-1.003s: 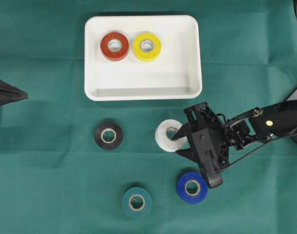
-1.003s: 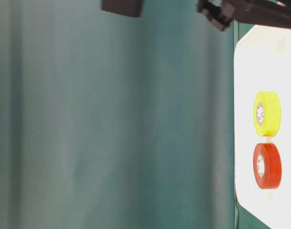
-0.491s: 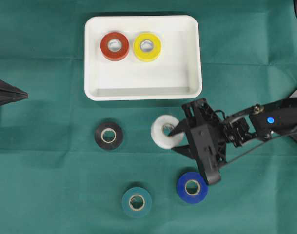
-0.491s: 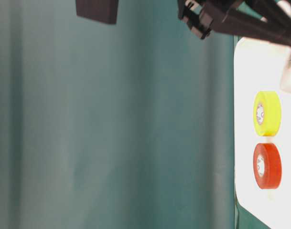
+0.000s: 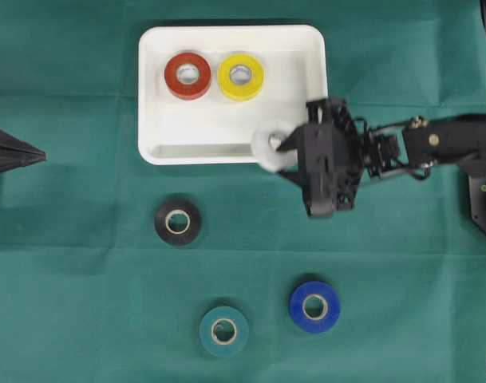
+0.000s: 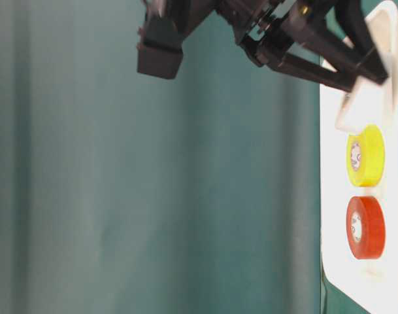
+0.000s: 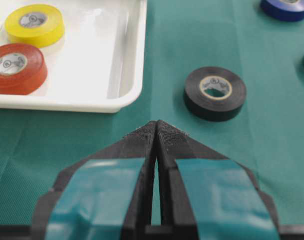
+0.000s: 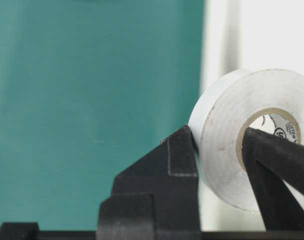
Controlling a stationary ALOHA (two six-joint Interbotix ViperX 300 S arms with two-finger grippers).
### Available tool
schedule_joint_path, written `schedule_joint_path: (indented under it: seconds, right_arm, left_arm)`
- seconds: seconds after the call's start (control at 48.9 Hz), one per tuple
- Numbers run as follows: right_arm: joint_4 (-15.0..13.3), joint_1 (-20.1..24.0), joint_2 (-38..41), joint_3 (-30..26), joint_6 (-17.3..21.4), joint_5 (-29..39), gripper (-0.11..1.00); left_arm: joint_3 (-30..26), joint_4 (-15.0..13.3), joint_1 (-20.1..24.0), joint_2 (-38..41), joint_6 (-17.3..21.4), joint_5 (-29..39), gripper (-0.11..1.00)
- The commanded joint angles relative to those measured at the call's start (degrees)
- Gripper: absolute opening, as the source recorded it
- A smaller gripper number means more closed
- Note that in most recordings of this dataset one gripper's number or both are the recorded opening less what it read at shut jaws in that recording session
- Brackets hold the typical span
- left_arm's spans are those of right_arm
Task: Put the tape into the white case with the right arm.
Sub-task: 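Carry the white roll into the tray right of the yellow roll, release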
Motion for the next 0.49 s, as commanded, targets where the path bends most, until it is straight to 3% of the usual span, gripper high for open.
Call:
schedule_joint_path:
  seconds: [0.0,0.246,0.471]
  right_arm:
    - [-0.4,-2.3,-1.4,-0.5,-0.1,-0.2,0.03]
    - [-4.0,-9.2,-1.3,0.0,0.1,-0.4,0.03]
    - [-4.1,-13.9,-1.2,0.2,0.4,-2.2,0.03]
  left_arm:
    - [-0.6,0.0,0.2,0.4,0.0,-0.5,0.01]
    - [-0.7,0.0,0.2,0.4,0.0,-0.5,0.01]
    - [-0.6,0.0,0.2,0.4,0.0,-0.5,0.01]
